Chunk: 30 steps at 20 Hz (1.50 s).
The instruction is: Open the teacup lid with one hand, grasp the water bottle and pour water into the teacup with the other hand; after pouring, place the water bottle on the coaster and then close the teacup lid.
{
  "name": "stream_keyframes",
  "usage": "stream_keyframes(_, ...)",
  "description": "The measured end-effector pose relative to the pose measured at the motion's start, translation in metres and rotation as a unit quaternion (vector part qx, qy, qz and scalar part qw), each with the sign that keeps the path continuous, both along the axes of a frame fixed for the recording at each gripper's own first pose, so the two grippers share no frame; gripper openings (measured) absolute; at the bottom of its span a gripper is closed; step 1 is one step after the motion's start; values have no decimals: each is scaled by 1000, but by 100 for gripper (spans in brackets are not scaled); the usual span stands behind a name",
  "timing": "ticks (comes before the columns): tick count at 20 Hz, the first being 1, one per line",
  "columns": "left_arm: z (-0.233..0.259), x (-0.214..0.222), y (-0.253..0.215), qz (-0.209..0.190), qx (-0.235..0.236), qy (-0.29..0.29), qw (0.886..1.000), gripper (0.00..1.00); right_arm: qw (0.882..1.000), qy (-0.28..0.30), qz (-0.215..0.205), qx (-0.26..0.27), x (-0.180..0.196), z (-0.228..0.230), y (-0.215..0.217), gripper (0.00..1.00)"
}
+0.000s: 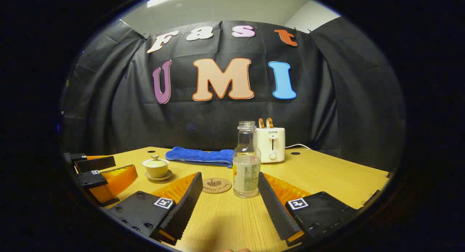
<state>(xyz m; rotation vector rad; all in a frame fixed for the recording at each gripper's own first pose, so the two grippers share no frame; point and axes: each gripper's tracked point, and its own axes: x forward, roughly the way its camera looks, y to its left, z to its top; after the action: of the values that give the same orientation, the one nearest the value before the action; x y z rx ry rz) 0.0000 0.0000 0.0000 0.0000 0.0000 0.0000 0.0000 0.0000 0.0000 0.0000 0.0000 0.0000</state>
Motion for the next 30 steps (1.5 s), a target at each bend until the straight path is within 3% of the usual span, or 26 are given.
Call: stream_keyframes(30,-2,0,-1,1,-1,0,1000,96,1000,1,1,-1,-1,2,1,97)
